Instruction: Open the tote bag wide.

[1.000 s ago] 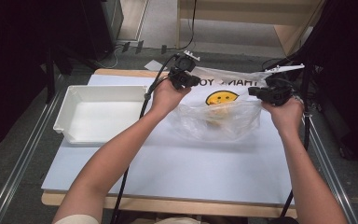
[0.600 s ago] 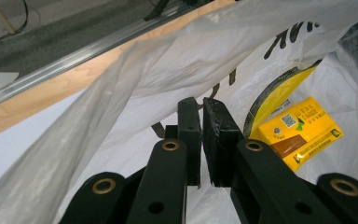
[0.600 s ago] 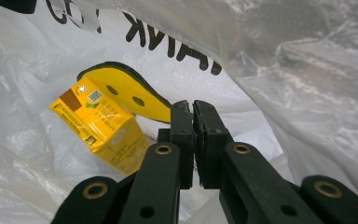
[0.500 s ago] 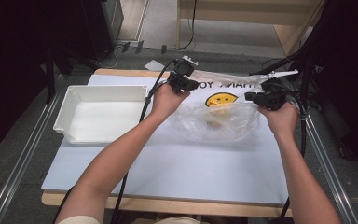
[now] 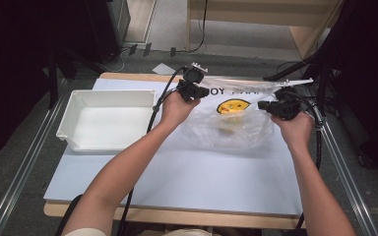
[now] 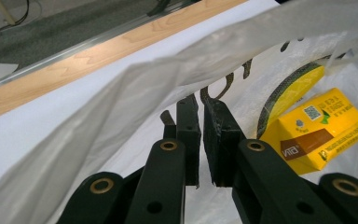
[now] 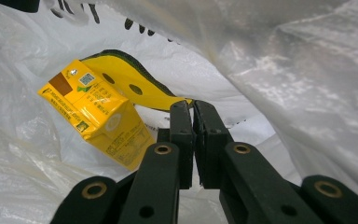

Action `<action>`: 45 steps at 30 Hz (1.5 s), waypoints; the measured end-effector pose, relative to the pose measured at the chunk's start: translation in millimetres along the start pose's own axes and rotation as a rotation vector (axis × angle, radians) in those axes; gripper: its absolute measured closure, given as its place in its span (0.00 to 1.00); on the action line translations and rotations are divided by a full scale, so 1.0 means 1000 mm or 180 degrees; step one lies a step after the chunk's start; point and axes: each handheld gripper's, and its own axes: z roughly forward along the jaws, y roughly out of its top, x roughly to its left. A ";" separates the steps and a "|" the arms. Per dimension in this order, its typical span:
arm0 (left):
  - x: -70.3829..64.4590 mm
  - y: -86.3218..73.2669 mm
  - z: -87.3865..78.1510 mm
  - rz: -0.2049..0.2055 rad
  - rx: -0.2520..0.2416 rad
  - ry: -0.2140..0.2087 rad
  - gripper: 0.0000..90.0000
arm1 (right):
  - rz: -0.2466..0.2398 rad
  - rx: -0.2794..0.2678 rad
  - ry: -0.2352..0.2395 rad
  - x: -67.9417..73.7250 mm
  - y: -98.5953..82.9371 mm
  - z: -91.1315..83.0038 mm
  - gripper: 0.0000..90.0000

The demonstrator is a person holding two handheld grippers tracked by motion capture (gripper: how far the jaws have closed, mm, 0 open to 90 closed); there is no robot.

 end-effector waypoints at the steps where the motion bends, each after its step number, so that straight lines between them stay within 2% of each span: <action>1: 0.000 -0.001 0.000 -0.0005 -0.0012 0.0007 0.95 | 0.0006 -0.0022 0.0002 0.000 -0.001 0.001 0.97; 9: 0.004 -0.007 0.005 -0.0028 -0.0058 0.0051 0.96 | 0.0049 -0.0030 0.0010 -0.001 -0.006 0.008 0.98; 15: 0.008 -0.014 0.009 -0.0094 -0.0097 0.0061 0.99 | 0.0081 -0.0002 0.0016 -0.001 -0.011 0.012 0.99; 18: 0.010 -0.017 0.012 -0.0147 -0.0085 0.0044 0.98 | 0.0070 0.0012 -0.0007 0.000 -0.012 0.014 1.00; 25: 0.010 -0.026 0.018 -0.0155 -0.0023 0.0029 0.97 | 0.0116 0.0009 0.0004 0.002 -0.019 0.019 1.00; 28: 0.009 -0.027 0.020 -0.0142 -0.0015 0.0036 0.97 | 0.0177 0.0026 0.0007 0.000 -0.023 0.022 1.00; 33: 0.010 -0.027 0.025 -0.0157 -0.0004 0.0069 0.97 | 0.0191 0.0025 0.0003 -0.002 -0.025 0.026 1.00; 40: 0.014 -0.030 0.033 -0.0212 -0.0019 0.0088 0.96 | 0.0236 0.0028 -0.0018 -0.009 -0.032 0.033 1.00; 45: 0.017 -0.033 0.038 -0.0272 -0.0028 0.0050 0.96 | 0.0310 0.0011 -0.0039 -0.016 -0.038 0.039 1.00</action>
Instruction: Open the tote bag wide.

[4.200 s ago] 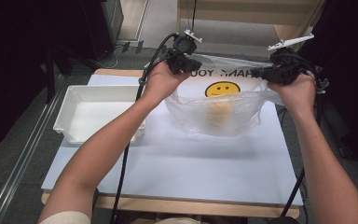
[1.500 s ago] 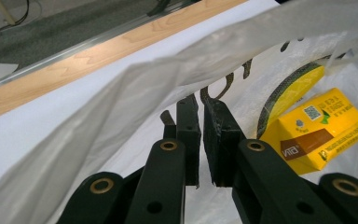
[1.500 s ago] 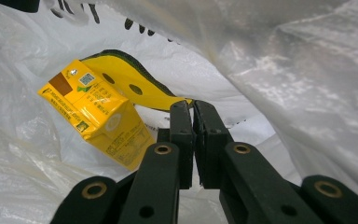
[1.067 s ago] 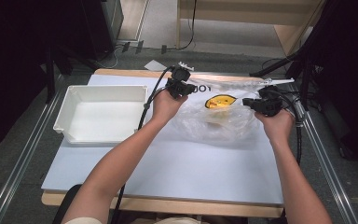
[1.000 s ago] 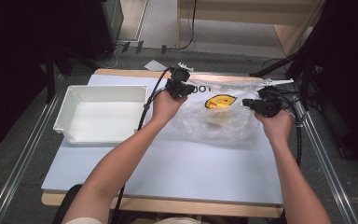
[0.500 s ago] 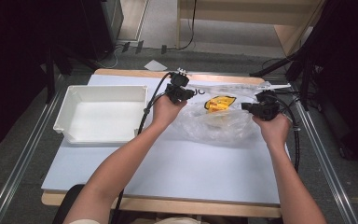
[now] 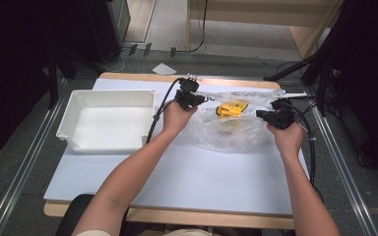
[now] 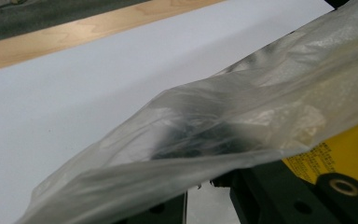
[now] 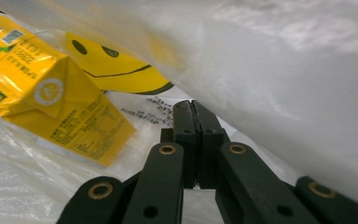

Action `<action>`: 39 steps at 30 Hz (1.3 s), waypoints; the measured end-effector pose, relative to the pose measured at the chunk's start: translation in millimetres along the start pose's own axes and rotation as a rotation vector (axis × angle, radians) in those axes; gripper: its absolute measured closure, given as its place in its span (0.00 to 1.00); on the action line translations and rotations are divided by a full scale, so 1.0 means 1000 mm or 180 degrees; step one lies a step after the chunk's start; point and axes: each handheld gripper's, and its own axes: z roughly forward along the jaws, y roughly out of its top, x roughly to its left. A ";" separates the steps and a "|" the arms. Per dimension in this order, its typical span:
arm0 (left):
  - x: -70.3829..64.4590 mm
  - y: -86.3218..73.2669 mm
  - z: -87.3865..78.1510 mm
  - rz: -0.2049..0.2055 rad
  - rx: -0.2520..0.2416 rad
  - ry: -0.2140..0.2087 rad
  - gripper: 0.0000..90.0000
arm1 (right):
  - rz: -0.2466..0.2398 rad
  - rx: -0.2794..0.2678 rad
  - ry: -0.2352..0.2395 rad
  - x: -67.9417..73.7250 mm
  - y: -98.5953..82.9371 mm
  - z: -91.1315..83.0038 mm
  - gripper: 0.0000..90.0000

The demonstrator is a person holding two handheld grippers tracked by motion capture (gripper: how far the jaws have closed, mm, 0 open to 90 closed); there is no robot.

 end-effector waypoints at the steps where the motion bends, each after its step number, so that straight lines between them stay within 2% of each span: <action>1: 0.001 -0.001 0.002 -0.0020 0.0019 -0.0007 0.96 | 0.0009 0.0008 -0.0001 -0.001 -0.001 0.002 1.00; 4: 0.003 -0.003 0.007 -0.0066 0.0040 -0.0022 0.96 | 0.0020 0.0028 -0.0010 -0.002 -0.002 0.005 1.00; 11: 0.006 -0.008 0.014 -0.0067 0.0080 -0.0023 0.96 | 0.0017 0.0067 -0.0044 -0.001 -0.005 0.015 1.00; 16: 0.008 -0.016 0.021 -0.0108 0.0109 -0.0052 0.96 | 0.0070 0.0052 -0.0040 -0.003 -0.012 0.022 1.00; 21: 0.009 -0.021 0.026 -0.0112 0.0109 -0.0072 0.96 | 0.0100 0.0096 -0.0043 -0.006 -0.019 0.028 1.00; 24: 0.007 -0.024 0.030 -0.0066 0.0135 -0.0064 0.95 | 0.0117 0.0104 -0.0050 -0.007 -0.021 0.032 1.00; 31: 0.008 -0.030 0.039 -0.0089 0.0147 -0.0064 0.95 | 0.0092 0.0148 -0.0087 -0.006 -0.024 0.041 1.00; 36: 0.014 -0.036 0.043 -0.0111 0.0193 0.0049 0.95 | 0.0119 0.0175 -0.0159 -0.010 -0.031 0.048 1.00; 38: 0.020 -0.037 0.044 -0.0157 0.0243 0.0116 0.95 | 0.0134 0.0155 -0.0166 -0.014 -0.033 0.047 1.00; 39: 0.022 -0.037 0.044 -0.0176 0.0220 0.0121 0.95 | 0.0150 0.0157 -0.0191 -0.015 -0.034 0.046 1.00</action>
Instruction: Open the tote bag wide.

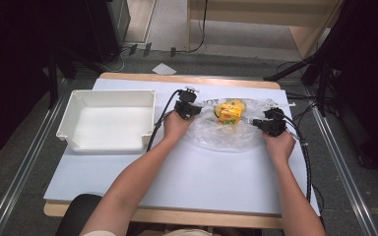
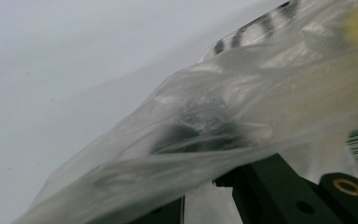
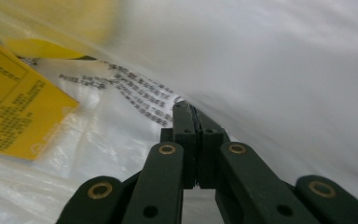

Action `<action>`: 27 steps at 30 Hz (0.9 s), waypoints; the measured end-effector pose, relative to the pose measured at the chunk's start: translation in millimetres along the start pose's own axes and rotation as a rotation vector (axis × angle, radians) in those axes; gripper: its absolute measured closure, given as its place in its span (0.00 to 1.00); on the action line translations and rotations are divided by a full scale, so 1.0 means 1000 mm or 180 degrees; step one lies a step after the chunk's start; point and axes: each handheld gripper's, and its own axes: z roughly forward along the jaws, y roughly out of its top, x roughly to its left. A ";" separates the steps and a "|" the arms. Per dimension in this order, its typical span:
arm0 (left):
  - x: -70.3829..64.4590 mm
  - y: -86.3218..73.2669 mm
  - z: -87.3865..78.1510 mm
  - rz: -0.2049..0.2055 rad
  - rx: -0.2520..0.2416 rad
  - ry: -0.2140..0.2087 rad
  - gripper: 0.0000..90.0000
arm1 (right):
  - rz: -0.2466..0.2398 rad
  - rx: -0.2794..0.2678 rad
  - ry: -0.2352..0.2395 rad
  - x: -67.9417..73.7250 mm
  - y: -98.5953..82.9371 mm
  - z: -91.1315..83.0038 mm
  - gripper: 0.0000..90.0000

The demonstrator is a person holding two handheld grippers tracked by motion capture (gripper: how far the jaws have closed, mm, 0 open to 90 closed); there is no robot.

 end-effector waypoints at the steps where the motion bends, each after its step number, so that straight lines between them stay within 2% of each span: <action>1: 0.004 0.000 -0.001 -0.0037 -0.0002 0.0048 0.95 | 0.0000 -0.0001 -0.0024 -0.002 0.000 -0.001 1.00; 6: 0.016 0.000 -0.004 -0.0130 -0.0013 0.0192 0.97 | 0.0078 0.0040 -0.0172 -0.020 -0.005 -0.011 1.00; 11: 0.025 0.000 -0.006 -0.0209 -0.0025 0.0289 0.98 | 0.0172 0.0015 -0.0187 -0.038 -0.012 -0.020 1.00; 15: 0.028 0.000 -0.008 -0.0223 -0.0029 0.0338 0.99 | 0.0133 0.0010 -0.0228 -0.042 -0.015 -0.023 1.00; 27: 0.030 -0.001 -0.010 -0.0199 -0.0022 0.0438 1.00 | 0.0180 0.0023 -0.0184 -0.051 -0.024 -0.034 1.00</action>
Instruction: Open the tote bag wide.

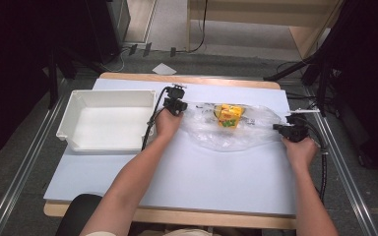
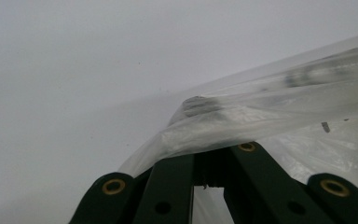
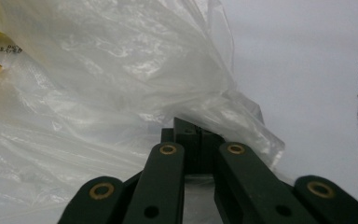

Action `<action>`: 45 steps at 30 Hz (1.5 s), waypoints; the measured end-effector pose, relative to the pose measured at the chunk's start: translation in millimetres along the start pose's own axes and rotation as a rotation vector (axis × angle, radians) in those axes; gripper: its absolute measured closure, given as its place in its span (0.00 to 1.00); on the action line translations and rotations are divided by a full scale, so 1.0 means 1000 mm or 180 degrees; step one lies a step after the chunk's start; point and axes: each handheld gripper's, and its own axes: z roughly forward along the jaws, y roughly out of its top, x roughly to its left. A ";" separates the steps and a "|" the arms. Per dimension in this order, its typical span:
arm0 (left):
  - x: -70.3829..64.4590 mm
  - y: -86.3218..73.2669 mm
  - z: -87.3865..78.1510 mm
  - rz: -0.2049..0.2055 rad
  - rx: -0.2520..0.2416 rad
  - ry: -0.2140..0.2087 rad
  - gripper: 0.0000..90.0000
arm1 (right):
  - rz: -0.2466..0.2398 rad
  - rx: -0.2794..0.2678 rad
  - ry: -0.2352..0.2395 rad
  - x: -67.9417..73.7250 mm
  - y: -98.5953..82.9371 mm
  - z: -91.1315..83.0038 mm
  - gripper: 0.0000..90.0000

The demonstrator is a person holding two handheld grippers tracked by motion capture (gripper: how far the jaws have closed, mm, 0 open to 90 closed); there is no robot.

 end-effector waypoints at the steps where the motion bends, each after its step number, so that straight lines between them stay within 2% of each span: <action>1: -0.001 0.000 0.000 0.0015 -0.0002 0.0017 1.00 | -0.0010 -0.0010 -0.0006 -0.001 -0.001 -0.001 1.00; 12: 0.000 0.000 0.001 -0.0008 -0.0016 -0.0005 1.00 | 0.0024 -0.0046 -0.0010 -0.010 -0.012 -0.010 1.00; 20: 0.002 0.000 0.001 -0.0116 -0.0026 -0.0048 1.00 | 0.0095 -0.0080 0.0029 -0.016 -0.016 -0.013 1.00; 25: 0.002 -0.002 0.001 -0.0143 -0.0061 -0.0018 1.00 | 0.0111 -0.0147 0.0028 -0.020 -0.020 -0.015 1.00; 27: 0.002 -0.002 0.001 -0.0130 -0.0056 -0.0004 1.00 | 0.0073 -0.0198 0.0038 -0.021 -0.022 -0.015 1.00; 30: 0.000 -0.002 0.001 -0.0134 -0.0080 0.0038 1.00 | 0.0029 -0.0266 0.0009 -0.020 -0.025 -0.015 1.00; 35: -0.001 -0.004 0.001 -0.0128 -0.0122 0.0074 1.00 | 0.0026 -0.0260 -0.0036 -0.020 -0.024 -0.015 1.00; 40: 0.001 -0.005 0.001 -0.0158 -0.0143 0.0025 1.00 | 0.0092 -0.0256 -0.0098 -0.021 -0.024 -0.015 1.00; 45: 0.002 -0.006 0.001 -0.0148 -0.0169 0.0015 1.00 | 0.0086 -0.0293 -0.0144 -0.021 -0.023 -0.013 1.00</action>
